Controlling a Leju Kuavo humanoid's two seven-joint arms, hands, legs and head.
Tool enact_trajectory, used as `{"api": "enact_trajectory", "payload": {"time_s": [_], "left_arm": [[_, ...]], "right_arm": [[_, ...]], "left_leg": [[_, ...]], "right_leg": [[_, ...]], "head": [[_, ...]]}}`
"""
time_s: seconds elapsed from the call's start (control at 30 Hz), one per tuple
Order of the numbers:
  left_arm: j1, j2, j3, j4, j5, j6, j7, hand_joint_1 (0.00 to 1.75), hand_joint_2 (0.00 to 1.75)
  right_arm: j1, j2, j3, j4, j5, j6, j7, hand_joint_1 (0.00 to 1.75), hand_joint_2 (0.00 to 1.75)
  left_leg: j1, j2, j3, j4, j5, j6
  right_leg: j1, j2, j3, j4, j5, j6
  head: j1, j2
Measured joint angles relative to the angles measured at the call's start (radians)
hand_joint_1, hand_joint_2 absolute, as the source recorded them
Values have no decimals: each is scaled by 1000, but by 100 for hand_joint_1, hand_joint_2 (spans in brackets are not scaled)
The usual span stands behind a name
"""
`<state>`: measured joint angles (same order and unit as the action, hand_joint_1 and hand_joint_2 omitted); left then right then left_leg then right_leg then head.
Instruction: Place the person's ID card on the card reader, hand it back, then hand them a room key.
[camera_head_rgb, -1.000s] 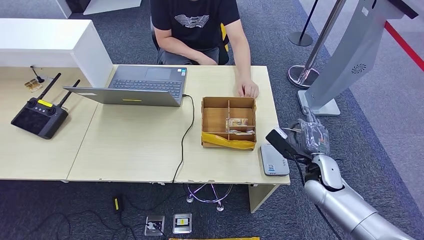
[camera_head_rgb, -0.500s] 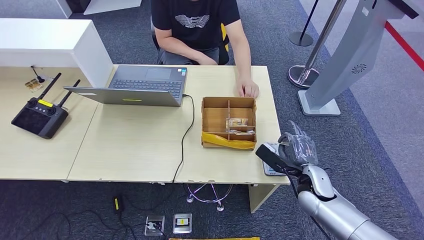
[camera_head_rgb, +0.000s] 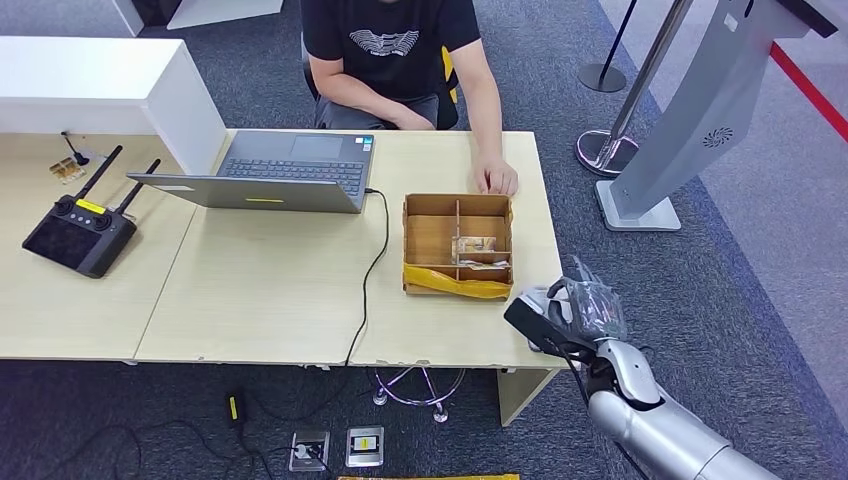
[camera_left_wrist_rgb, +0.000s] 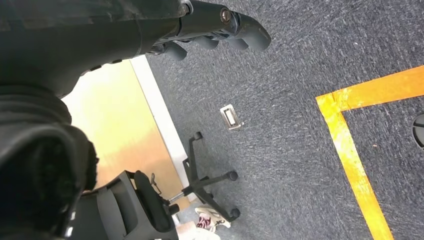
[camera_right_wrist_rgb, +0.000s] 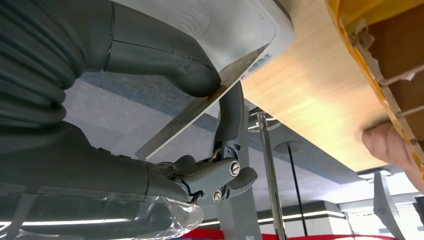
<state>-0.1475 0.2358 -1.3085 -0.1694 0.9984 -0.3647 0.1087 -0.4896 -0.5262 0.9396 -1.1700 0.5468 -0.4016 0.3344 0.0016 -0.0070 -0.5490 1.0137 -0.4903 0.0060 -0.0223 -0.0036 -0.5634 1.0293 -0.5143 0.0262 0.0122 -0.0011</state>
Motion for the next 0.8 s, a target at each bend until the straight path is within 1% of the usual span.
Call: {"api": "enact_trajectory", "payload": {"time_s": [0.17, 0.37, 0.8], "left_arm": [[0, 0, 0, 0, 2, 0, 3, 0, 0], [0, 0, 0, -1, 4, 0, 15, 0, 0], [0, 0, 0, -3, 7, 0, 21, 0, 0]], "right_arm": [[12, -2, 7, 1, -27, -7, 3, 175, 175], [26, -2, 7, 18, -54, -20, -22, 175, 175], [25, 6, 7, 63, -41, -22, -40, 175, 175]], "left_leg": [[0, 0, 0, 0, 0, 0], [0, 1, 0, 0, 0, 0], [0, 1, 0, 0, 0, 0]], "right_leg": [[0, 0, 0, 0, 0, 0], [0, 0, 0, 0, 0, 0], [0, 0, 1, 0, 0, 0]], "head": [[0, 0], [0, 0], [0, 0]]}}
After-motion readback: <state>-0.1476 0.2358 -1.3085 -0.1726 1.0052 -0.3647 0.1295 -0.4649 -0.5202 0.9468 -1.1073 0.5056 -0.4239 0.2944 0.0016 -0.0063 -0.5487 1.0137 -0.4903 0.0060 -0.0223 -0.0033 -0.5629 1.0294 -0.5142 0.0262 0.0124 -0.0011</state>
